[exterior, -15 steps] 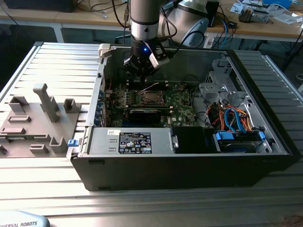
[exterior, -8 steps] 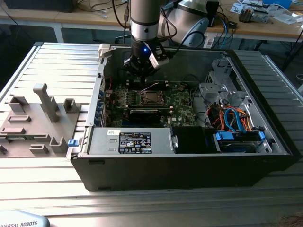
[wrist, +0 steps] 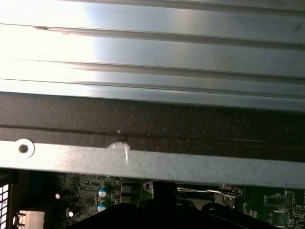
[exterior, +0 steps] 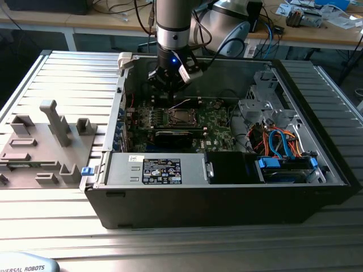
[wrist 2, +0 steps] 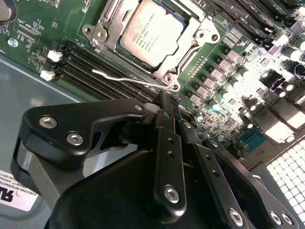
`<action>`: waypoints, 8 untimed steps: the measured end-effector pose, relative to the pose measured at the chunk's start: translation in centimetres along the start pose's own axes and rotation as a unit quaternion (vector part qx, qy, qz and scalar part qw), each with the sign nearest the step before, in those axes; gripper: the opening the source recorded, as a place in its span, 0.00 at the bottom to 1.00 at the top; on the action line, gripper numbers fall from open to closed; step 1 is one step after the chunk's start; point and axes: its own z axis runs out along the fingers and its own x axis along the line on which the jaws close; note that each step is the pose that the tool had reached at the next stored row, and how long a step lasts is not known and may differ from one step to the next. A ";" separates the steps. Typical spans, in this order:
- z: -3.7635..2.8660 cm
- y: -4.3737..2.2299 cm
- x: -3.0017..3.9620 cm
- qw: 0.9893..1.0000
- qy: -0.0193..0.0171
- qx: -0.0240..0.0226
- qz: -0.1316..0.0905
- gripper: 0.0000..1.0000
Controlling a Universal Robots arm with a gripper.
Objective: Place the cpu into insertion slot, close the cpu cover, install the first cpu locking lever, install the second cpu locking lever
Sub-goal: 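Install the first cpu locking lever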
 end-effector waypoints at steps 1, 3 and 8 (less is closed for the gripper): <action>0.05 0.02 -0.05 1.000 0.000 0.000 0.000 0.11; 0.12 0.05 -0.14 1.000 0.000 0.000 0.000 0.11; 0.27 0.04 -0.25 1.000 0.000 0.000 0.000 0.11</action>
